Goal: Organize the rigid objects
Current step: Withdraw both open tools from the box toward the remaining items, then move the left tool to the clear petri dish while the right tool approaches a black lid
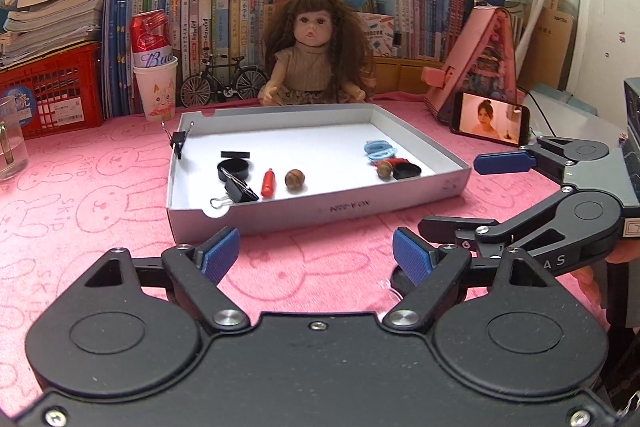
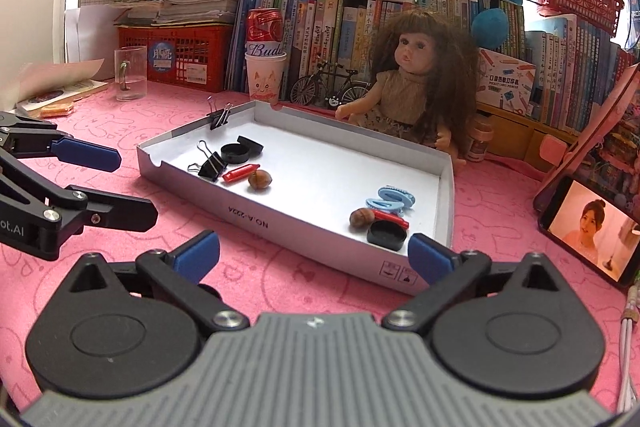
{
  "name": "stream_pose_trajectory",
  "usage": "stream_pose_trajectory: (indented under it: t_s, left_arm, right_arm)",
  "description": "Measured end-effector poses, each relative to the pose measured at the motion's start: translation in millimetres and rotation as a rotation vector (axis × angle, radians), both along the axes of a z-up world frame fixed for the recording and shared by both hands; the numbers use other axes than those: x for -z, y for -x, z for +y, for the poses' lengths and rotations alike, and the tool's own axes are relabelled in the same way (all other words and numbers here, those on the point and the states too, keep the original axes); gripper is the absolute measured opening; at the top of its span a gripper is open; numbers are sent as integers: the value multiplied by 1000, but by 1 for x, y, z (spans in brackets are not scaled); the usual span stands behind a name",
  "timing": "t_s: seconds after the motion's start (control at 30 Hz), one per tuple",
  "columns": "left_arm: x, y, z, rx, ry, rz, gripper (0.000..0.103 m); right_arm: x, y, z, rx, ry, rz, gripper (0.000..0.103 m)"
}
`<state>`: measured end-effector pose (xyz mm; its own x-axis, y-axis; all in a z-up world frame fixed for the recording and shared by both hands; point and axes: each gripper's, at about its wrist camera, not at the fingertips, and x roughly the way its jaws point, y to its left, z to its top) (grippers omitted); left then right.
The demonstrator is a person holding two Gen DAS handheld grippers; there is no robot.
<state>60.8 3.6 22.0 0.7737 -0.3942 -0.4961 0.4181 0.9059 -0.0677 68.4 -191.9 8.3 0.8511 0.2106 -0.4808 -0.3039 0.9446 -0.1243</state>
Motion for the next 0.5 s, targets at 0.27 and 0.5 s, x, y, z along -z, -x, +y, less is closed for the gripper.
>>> stream_pose_trajectory:
  t_s: [0.27,0.5]
  left_arm:
    - [8,19,2,39,-2,12,83]
    - [17,27,-1,76,-18,30,81]
  right_arm:
    - [9,15,3,-23,0,16,103]
    - [16,19,1,-20,-7,40,103]
